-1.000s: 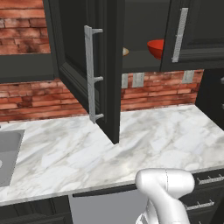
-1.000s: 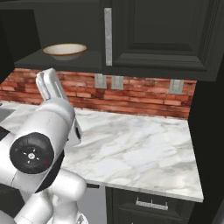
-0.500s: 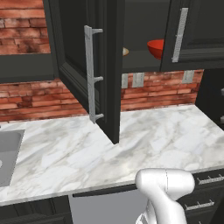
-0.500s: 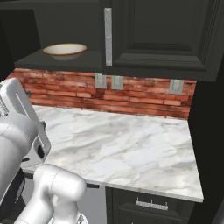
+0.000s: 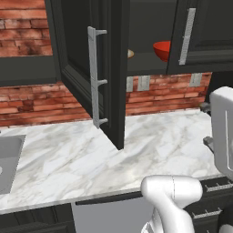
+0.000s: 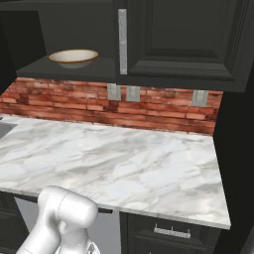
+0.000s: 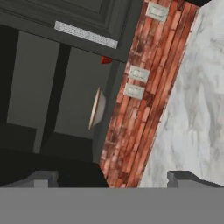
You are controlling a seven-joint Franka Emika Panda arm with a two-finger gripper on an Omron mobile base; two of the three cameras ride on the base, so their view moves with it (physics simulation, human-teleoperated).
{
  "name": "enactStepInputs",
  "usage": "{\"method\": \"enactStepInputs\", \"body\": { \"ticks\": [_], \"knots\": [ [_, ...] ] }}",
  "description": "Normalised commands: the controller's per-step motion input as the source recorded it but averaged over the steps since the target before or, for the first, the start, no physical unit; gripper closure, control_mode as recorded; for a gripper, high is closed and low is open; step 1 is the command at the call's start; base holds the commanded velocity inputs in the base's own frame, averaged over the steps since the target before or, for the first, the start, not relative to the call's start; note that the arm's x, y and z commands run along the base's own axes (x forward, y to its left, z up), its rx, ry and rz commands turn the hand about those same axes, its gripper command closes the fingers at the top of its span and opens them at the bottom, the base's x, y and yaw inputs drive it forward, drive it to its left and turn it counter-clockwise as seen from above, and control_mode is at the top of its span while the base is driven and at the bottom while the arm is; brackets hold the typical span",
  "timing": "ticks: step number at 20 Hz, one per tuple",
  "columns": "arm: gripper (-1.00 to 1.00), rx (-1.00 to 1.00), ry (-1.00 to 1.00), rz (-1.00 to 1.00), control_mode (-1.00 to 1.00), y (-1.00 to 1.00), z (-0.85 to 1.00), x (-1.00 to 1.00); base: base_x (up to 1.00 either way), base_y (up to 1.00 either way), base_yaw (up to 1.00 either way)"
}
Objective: Open the cabinet. Pick the bowls from the counter and place them in the cabinet. Then close the cabinet.
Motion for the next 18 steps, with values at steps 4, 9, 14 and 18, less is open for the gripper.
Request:
{"method": "enactStepInputs", "body": {
  "ticks": [4,9,14,18],
  "knots": [
    [-1.0,0.0,0.0,-0.04,-1.0,1.0,0.0,-0.04,0.0,0.0,0.0],
    [-1.0,0.03,0.13,-0.02,-1.0,1.0,-0.01,-0.04,0.0,0.0,0.0],
    [-1.0,0.09,0.22,0.0,-1.0,0.99,0.0,-0.05,0.0,0.0,0.0],
    [-1.0,0.11,0.15,-0.01,-1.0,0.86,0.0,-0.17,0.0,0.0,0.0]
  ]
}}
